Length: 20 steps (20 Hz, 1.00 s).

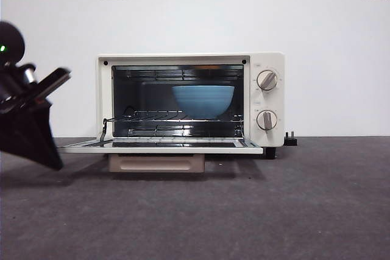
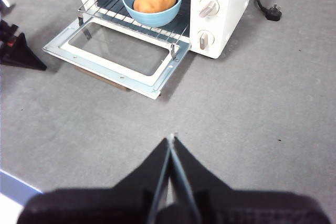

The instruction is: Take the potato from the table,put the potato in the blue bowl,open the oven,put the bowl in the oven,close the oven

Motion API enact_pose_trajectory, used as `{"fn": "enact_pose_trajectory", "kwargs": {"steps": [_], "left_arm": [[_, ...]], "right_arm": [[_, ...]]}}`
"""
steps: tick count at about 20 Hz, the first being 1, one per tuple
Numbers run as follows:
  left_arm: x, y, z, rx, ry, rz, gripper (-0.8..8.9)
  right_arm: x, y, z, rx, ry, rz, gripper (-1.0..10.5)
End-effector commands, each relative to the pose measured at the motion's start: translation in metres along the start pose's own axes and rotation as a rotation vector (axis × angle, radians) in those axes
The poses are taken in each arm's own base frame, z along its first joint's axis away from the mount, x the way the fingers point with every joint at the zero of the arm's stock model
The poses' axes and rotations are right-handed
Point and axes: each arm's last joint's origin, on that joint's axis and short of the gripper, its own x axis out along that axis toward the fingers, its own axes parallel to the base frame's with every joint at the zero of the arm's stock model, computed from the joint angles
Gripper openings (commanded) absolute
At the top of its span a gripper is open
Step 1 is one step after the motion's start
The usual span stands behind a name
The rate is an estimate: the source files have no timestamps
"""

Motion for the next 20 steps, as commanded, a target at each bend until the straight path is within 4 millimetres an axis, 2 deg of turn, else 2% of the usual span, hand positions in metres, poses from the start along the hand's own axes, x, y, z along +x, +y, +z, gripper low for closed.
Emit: {"fn": "enact_pose_trajectory", "kwargs": {"steps": [1, 8, 15, 20], "left_arm": [[0.002, 0.011, 0.001, -0.045, 0.003, -0.003, -0.08], [-0.004, 0.022, 0.013, -0.128, -0.092, -0.016, -0.08], [0.012, 0.031, 0.018, -0.213, -0.072, -0.080, -0.08], [0.012, 0.029, 0.024, -0.236, -0.093, -0.164, -0.08]], "right_arm": [[0.001, 0.000, 0.000, 0.017, -0.004, -0.017, -0.1], [0.001, 0.000, 0.003, 0.031, -0.034, -0.012, -0.1], [0.001, 0.001, 0.007, 0.053, -0.073, -0.002, -0.1], [0.001, 0.001, 0.006, 0.073, -0.071, 0.002, -0.1]]}}
